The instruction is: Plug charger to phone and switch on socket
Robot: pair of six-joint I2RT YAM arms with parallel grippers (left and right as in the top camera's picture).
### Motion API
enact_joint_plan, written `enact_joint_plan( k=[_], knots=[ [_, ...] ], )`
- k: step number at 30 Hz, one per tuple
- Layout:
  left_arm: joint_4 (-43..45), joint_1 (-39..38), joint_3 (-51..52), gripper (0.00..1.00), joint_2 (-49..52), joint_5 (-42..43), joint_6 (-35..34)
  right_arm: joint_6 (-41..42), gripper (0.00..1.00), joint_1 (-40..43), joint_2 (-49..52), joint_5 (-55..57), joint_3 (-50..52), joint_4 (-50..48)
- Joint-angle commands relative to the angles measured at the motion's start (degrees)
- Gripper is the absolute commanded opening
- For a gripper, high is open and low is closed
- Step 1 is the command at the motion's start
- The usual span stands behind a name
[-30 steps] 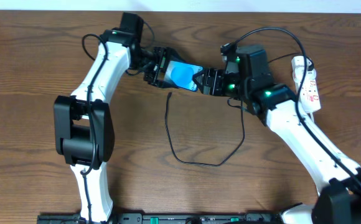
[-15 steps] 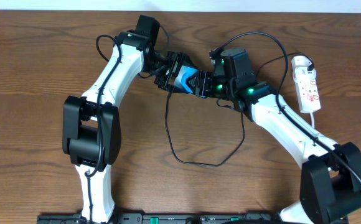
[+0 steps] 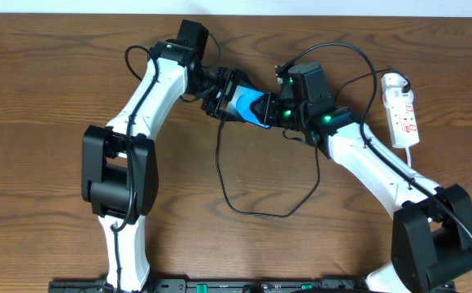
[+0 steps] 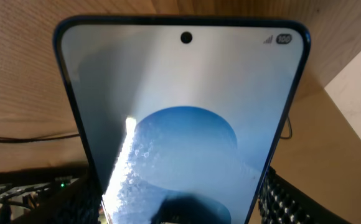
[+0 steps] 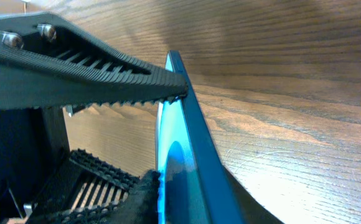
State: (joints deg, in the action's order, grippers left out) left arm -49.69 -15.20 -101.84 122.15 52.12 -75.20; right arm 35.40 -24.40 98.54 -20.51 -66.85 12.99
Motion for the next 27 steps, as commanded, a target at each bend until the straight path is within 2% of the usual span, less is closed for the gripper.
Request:
enact_joint_plan(
  k=[1, 6, 15, 21, 27],
  knots=[
    [-0.1, -0.4, -0.4, 0.58, -0.9, 2.2, -0.1, -0.3, 0.18, -0.5, 0.8, -0.4, -1.2, 0.1],
    [-0.1, -0.4, -0.4, 0.58, -0.9, 2.2, -0.1, -0.3, 0.01, -0.4, 0.8, -0.4, -1.2, -0.1],
    [-0.1, -0.3, -0.4, 0.58, -0.9, 0.2, 0.3, 2.4, 0.01, 1.5, 0.7, -0.4, -1.2, -0.5],
    [4.2, 1.2, -0.4, 0.58, -0.9, -0.1, 8.2, 8.4, 0.01, 5.6, 0.7, -0.4, -1.2, -1.0],
    [18.2, 4.6, -0.4, 0.58, -0.9, 9.7, 19.4, 18.8, 0.01, 8.3, 0.7, -2.6, -2.6, -6.0]
  ],
)
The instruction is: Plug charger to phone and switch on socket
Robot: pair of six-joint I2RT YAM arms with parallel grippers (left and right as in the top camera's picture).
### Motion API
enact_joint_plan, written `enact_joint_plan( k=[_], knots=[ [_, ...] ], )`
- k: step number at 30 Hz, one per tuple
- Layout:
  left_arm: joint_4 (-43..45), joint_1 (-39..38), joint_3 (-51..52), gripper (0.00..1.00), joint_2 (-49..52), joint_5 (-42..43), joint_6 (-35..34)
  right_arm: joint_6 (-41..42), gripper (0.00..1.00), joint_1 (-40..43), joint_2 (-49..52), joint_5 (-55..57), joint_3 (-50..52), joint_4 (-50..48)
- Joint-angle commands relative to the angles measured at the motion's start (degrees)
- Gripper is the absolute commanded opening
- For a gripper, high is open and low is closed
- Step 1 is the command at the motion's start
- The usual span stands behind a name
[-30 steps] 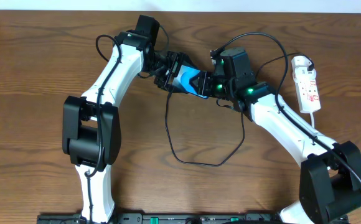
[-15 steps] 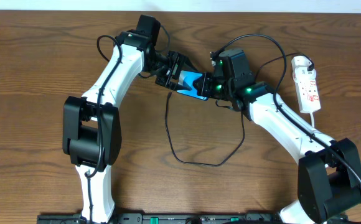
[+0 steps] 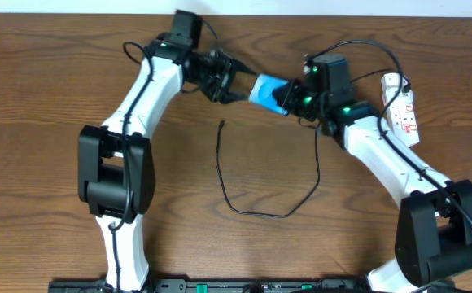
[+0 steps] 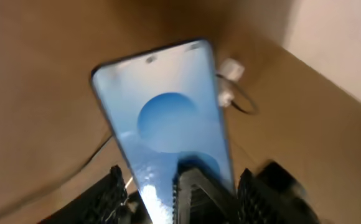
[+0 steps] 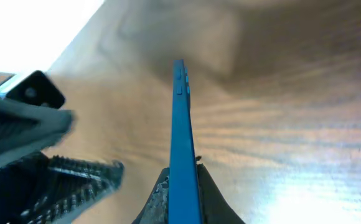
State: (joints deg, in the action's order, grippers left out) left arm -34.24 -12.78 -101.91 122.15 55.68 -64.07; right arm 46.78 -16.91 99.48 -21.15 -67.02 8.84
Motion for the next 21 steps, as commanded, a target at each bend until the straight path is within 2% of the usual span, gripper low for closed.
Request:
enact_joint_plan(
  k=[1, 10, 16, 21],
  knots=[
    [4.5, 2.7, -0.3, 0.58, -0.9, 7.5, 9.1, 9.1, 0.01, 1.0, -0.3, -1.9, -2.9, -2.8],
    [7.6, 6.3, -0.3, 0.58, -0.9, 8.6, 10.2, 27.6, 0.02, -0.2, -0.2, 0.8, -4.7, -15.1],
    [11.7, 5.9, -0.3, 0.58, -0.9, 11.7, 10.0, 28.9, 0.02, -4.4, -0.2, 7.4, -4.7, -19.0],
    [11.7, 5.5, -0.3, 0.58, -0.9, 11.4, 9.3, 30.6, 0.02, -6.5, -0.2, 10.5, -4.7, -21.6]
  ],
)
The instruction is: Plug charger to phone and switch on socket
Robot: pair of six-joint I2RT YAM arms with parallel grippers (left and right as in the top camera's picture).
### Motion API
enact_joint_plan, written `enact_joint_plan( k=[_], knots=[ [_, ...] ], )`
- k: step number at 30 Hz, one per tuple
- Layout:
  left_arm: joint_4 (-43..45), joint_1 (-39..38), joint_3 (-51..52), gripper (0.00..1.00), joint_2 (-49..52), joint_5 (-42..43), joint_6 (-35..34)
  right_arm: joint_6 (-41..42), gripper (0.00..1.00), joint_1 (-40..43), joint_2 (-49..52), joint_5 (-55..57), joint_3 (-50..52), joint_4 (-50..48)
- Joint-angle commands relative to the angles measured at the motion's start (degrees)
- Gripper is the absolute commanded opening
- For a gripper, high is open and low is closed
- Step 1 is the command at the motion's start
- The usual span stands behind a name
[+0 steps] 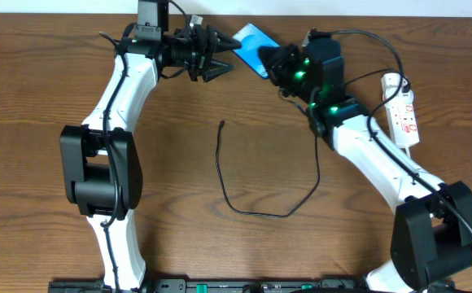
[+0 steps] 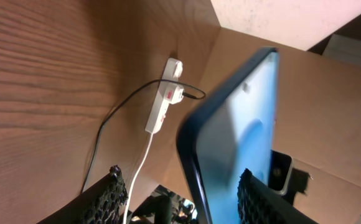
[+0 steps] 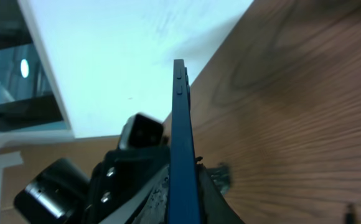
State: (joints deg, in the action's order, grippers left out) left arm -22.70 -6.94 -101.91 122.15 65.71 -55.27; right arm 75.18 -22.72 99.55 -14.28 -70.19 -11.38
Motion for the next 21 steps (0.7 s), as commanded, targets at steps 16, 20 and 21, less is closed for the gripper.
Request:
enact_joint_plan(
  k=[16, 20, 21],
  knots=[
    [11.7, -1.5, -0.3, 0.5, -0.9, 2.6, -15.8, 12.7, 0.02, -1.6, -0.2, 5.4, -1.6, 0.7],
    [16.4, -1.7, -0.3, 0.47, -0.9, 6.0, -19.6, 12.7, 0.02, -1.7, -0.2, 5.4, -1.6, 0.7],
    [17.1, -1.7, -0.3, 0.46, -0.9, 6.6, -20.6, 13.4, 0.02, -1.7, -0.2, 5.4, -1.6, 0.7]
  ],
)
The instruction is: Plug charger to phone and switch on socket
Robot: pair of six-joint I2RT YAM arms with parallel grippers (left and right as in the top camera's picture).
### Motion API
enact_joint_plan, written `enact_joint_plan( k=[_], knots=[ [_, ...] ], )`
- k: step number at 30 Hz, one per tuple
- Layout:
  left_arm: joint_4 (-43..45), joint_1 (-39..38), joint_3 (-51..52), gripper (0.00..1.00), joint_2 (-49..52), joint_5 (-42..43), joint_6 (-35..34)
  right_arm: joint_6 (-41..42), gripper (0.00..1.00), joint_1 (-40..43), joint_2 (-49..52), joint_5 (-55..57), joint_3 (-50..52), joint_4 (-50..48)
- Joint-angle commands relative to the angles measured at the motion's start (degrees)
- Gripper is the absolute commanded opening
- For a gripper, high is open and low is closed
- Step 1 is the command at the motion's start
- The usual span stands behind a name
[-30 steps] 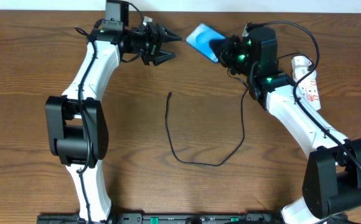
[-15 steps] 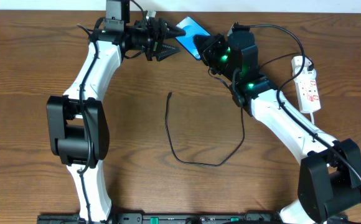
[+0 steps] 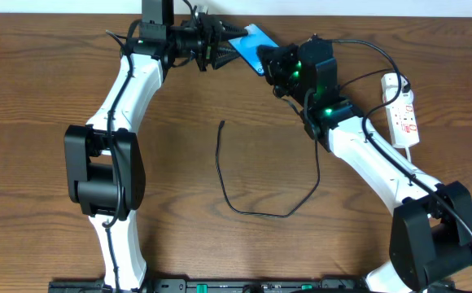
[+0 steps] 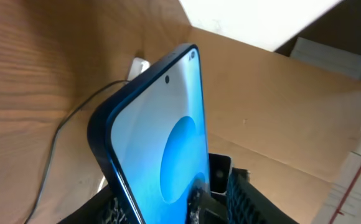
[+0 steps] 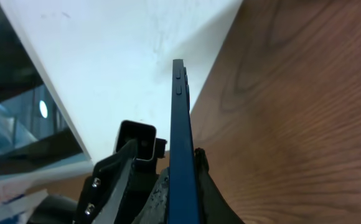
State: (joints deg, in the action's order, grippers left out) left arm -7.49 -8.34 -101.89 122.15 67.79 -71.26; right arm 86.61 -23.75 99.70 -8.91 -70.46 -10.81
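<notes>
The blue phone is held in the air over the table's far edge, with my right gripper shut on its right end. The right wrist view shows it edge-on between the pads. My left gripper stands open at the phone's left end. In the left wrist view the lit screen rises between the spread fingers. The black charger cable lies looped on the table, its free plug end mid-table. The white power strip lies at the right.
Wood table with a pale wall along its far edge. The power strip's white cord runs toward the front right. Both arms meet at the back centre, above the cable loop.
My left gripper has moved right, from a gap away from the phone to its left end, with the fingers now on either side of it. The right gripper still holds the phone at the far edge.
First both grippers were on the phone at mid-table, the left holding it across its width. Then the left was open and off it, and the right held it alone. The right then had it up at the far edge, and the left has now come back to it.
</notes>
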Motion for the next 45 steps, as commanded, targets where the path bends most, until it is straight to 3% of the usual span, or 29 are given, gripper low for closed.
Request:
enact_joint_plan(
  k=[1, 9, 15, 29, 35, 38, 42, 45],
  knots=[
    [2.9, -0.3, -0.4, 0.46, -0.9, 5.0, -5.6, 3.0, 0.02, -0.6, -0.3, 0.0, -1.3, 0.1],
    [11.5, -1.2, -0.4, 0.46, -0.9, 6.0, -13.0, 6.6, 0.02, -1.5, -0.3, -0.3, -1.3, -1.3],
    [15.7, -2.4, -0.4, 0.4, -0.9, 6.8, -16.9, 6.8, 0.02, -3.1, -0.3, -0.2, -1.3, -2.8],
    [16.9, -2.5, -0.4, 0.39, -0.9, 6.1, -17.4, 6.8, 0.01, -3.4, -0.3, -3.3, -1.3, -3.1],
    [16.9, -2.5, -0.4, 0.15, -0.9, 6.1, -17.9, 6.8, 0.02, -3.6, -0.3, -3.7, -1.3, -3.1],
    [16.9, -2.5, -0.4, 0.09, -0.9, 6.1, -19.4, 6.8, 0.02, -3.7, -0.3, -3.7, -1.3, -3.1],
    [16.9, -2.5, -0.4, 0.08, -0.9, 6.2, -19.5, 6.8, 0.05, -3.7, -0.3, -3.7, -1.3, -3.1],
    [16.9, -2.5, -0.4, 0.08, -0.9, 6.4, -19.5, 6.5, 0.19, -3.7, -0.3, -3.7, -1.3, -3.1]
  ],
)
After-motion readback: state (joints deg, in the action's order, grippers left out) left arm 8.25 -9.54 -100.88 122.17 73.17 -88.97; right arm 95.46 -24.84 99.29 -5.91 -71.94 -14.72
